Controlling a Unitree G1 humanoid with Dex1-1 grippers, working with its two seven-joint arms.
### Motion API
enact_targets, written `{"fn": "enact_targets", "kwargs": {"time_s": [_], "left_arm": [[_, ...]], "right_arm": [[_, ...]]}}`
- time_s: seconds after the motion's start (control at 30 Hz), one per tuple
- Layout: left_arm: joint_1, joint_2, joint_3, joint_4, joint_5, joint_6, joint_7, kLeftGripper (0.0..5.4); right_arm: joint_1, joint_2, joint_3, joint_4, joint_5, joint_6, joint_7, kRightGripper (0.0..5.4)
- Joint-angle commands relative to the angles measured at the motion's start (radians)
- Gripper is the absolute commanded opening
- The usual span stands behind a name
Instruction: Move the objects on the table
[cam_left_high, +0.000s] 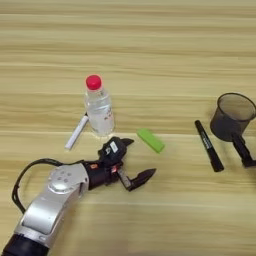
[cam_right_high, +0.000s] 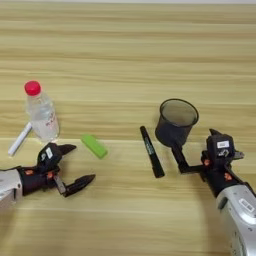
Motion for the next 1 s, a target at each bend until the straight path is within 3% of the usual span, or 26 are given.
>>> {"fn": "enact_targets", "kwargs": {"time_s": [0.03,0.27,0.4,0.47,0.73,1.0], "left_arm": [[0.044,0.04,0.061,-0.045,-0.026,0.019,0.014,5.4],[0.099,0.074,0.146,-0.058,-0.051,0.027,0.03,5.4],[0.101,0.084,0.165,-0.037,-0.047,0.024,0.043,5.4],[0.093,0.08,0.177,-0.021,-0.043,0.019,0.056,5.4],[0.073,0.055,0.205,-0.005,-0.044,0.0,0.102,5.4],[0.045,0.018,0.246,0.01,-0.064,-0.034,0.145,5.4]], "right_arm": [[0.004,-0.002,0.022,-0.022,0.005,0.019,0.017,5.38],[0.028,-0.02,0.112,-0.071,0.001,0.039,0.079,5.38],[0.045,-0.027,0.134,-0.097,0.026,0.083,0.1,5.38],[0.049,-0.037,0.172,-0.107,0.005,0.083,0.118,5.38],[-0.097,-0.003,0.301,-0.003,-0.109,0.015,0.11,5.38],[-0.212,0.034,0.426,0.184,-0.251,-0.106,0.102,5.38]]}}
